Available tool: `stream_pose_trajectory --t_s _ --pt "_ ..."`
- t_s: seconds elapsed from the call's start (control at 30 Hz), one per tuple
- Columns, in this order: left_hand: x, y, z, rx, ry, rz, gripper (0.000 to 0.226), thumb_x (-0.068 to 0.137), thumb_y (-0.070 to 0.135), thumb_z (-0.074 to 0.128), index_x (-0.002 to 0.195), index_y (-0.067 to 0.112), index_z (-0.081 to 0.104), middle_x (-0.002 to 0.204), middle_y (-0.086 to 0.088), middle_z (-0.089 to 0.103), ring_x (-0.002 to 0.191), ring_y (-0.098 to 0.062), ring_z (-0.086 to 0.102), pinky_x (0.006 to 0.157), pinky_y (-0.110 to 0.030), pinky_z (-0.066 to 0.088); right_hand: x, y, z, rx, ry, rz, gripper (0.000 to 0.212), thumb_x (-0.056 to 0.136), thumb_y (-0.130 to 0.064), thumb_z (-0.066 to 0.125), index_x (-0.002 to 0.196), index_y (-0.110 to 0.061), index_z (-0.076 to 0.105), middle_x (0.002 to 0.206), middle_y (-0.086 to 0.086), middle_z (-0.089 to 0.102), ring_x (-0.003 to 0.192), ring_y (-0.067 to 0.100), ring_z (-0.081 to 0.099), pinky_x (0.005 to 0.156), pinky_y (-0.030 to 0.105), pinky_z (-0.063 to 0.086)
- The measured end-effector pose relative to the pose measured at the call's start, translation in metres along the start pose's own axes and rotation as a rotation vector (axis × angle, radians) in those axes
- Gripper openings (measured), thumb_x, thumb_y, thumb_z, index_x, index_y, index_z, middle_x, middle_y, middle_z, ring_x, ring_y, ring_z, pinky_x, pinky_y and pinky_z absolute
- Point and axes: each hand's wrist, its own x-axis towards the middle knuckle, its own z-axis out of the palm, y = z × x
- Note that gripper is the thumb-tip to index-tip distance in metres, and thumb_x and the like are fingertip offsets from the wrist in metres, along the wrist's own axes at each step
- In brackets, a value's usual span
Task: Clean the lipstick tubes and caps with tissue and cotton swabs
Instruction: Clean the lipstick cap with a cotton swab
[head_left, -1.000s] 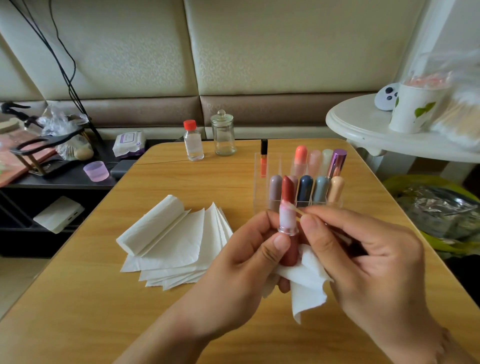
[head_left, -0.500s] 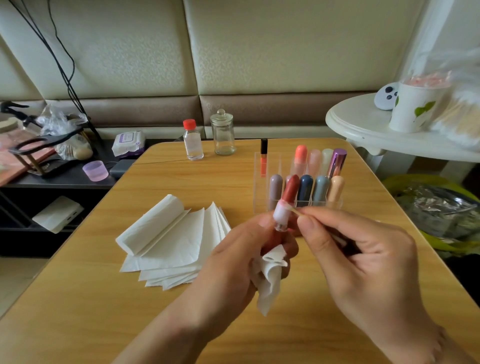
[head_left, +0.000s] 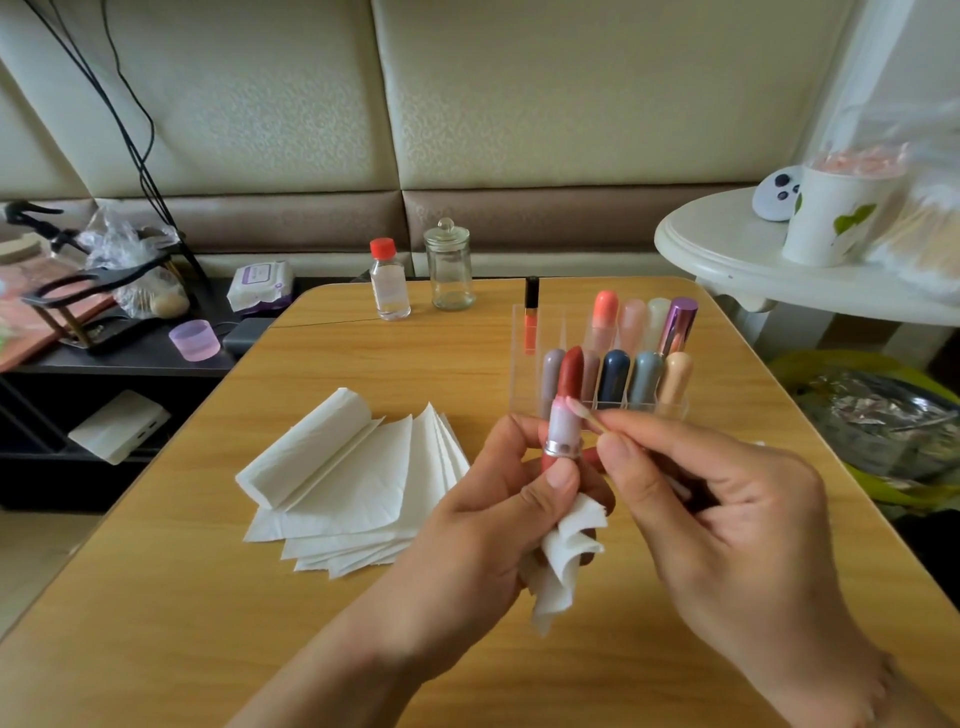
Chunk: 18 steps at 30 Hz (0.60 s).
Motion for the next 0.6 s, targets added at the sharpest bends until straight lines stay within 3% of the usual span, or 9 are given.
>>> stream_pose_trajectory --t_s 0.2,0.3,0.4,0.5,0.6 --pt "0.0002 -0.0015 -0.0025 0.009 0.019 0.024 0.023 0.095 0.028 0.052 0.108 0.009 0.058 0.081 0.0 0.059 0.069 -0.015 0.046 0.067 -0.037 0.028 -0.0002 0.0015 -0.0006 -0.004 0.019 0.018 0.027 0.095 -0.016 0.066 0.113 -0.036 0.064 0.098 -0.025 0.072 0.077 -0.005 0.069 0.065 0.007 0.049" --pt "0.001 -0.0009 -0.0021 -0.023 0.017 0.024 0.029 0.094 0.028 0.048 0.109 0.012 0.068 0.084 0.0 0.062 0.071 -0.011 0.05 0.069 -0.028 0.037 -0.0003 0.0016 -0.0009 -0.002 0.015 0.028 0.024 0.095 -0.021 0.061 0.114 -0.036 0.065 0.099 -0.023 0.073 0.078 -0.002 0.07 0.065 0.009 0.051" --pt "0.001 0.0008 -0.0005 0.004 0.035 0.025 0.034 0.092 0.027 0.043 0.098 0.021 0.076 0.08 0.001 0.065 0.07 -0.01 0.053 0.07 -0.029 0.039 -0.0007 0.003 -0.0017 0.026 -0.003 0.055 0.022 0.097 -0.02 0.062 0.115 -0.03 0.068 0.098 -0.02 0.075 0.082 0.0 0.072 0.067 0.012 0.054" --pt "0.0012 0.0037 0.0008 -0.069 0.049 0.001 0.035 0.092 0.024 0.043 0.092 0.014 0.077 0.078 -0.005 0.064 0.066 -0.012 0.055 0.065 -0.024 0.045 -0.0009 0.004 -0.0023 -0.008 -0.006 0.041 0.022 0.096 -0.022 0.059 0.115 -0.03 0.067 0.094 -0.016 0.074 0.074 0.002 0.07 0.06 0.016 0.054" --pt "0.0014 0.005 0.0001 -0.175 -0.05 -0.03 0.04 0.103 0.011 0.032 0.094 0.007 0.072 0.075 -0.007 0.057 0.06 -0.011 0.049 0.059 -0.02 0.044 0.0002 0.0031 -0.0038 -0.022 -0.008 0.016 0.023 0.096 -0.023 0.059 0.112 -0.038 0.065 0.083 -0.013 0.073 0.065 0.008 0.067 0.052 0.023 0.051"
